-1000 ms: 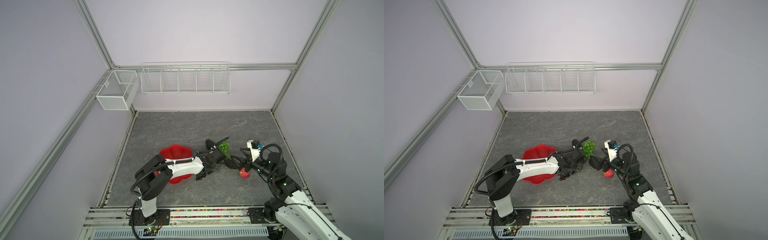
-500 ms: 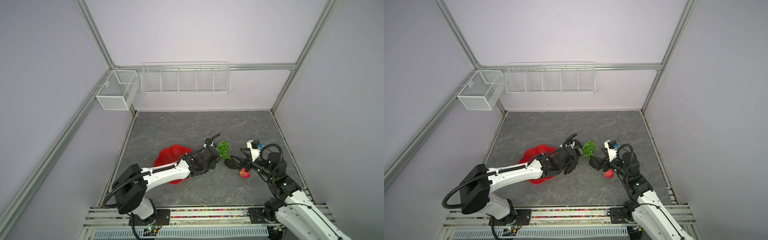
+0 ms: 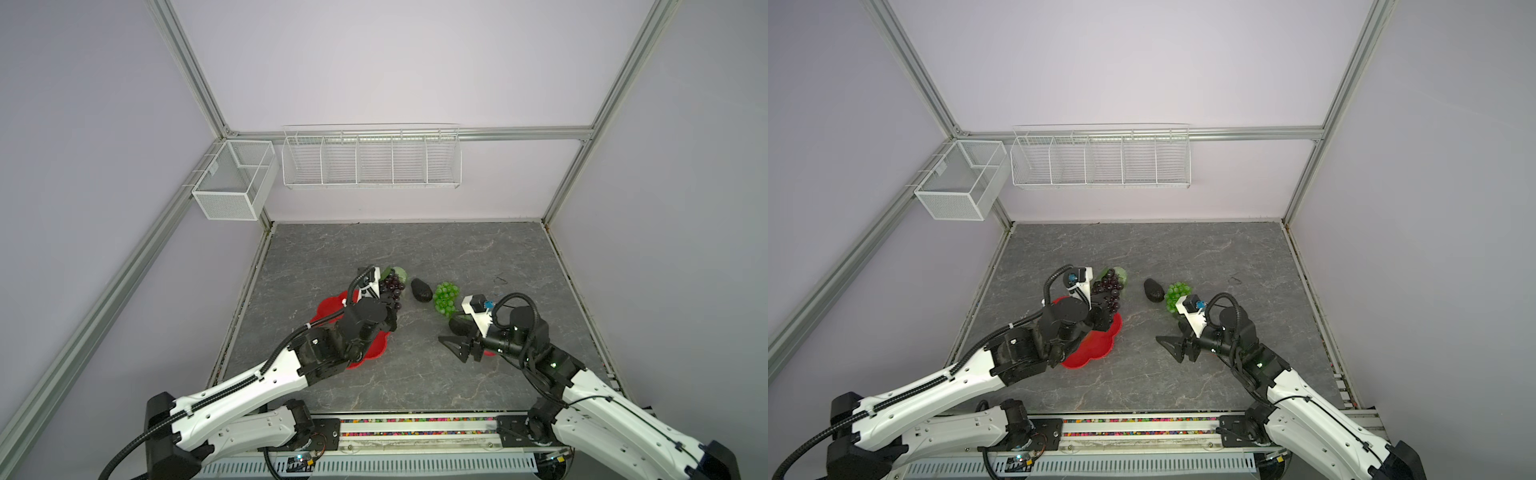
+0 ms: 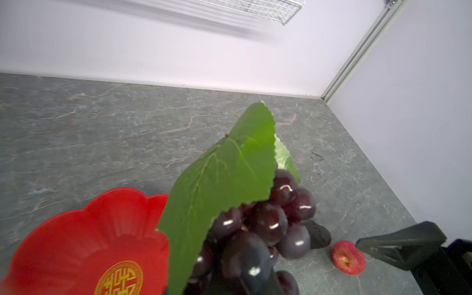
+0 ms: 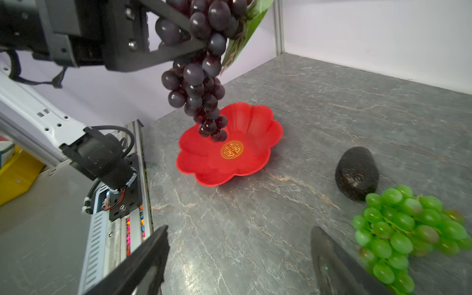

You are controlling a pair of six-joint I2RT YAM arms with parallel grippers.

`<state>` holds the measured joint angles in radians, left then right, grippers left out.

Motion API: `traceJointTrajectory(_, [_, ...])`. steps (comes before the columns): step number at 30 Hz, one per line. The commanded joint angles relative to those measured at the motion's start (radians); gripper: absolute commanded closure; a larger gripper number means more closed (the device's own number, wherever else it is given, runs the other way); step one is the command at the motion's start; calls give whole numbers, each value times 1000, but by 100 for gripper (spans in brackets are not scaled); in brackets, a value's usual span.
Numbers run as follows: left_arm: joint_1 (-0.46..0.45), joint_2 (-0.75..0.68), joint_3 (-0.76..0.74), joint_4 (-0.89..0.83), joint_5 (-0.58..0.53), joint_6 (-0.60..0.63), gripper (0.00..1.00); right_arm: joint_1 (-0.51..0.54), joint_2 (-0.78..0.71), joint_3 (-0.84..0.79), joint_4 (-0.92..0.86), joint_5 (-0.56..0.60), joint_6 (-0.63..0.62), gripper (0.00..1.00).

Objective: Place and organize the fake fruits in the fruit bowl
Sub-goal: 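Lift the purple grapes with the left gripper and carry them over the red bowl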

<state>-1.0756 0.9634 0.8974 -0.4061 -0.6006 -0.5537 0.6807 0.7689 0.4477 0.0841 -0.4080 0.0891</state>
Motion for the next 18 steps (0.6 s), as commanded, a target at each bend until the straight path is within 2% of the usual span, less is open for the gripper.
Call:
traceJointTrajectory(1, [6,-54,-13,-238,-124,-85,100,44,26,25,48,20,-58,12])
traceJointTrajectory(4, [12,-102,-47,-326,-156,-136,100,69,61,32,64,15,-66,12])
traceJointTrajectory(11, [72,-180,-153,-335,-183,-163,100,139,126,44,117,-1,-87,12])
traceJointTrajectory(15, [151,-164,-190,-264,-129,-121,100,178,160,48,143,-7,-98,12])
traceJointTrajectory(18, [206,-101,-193,-229,-90,-108,100,187,173,52,142,-6,-100,12])
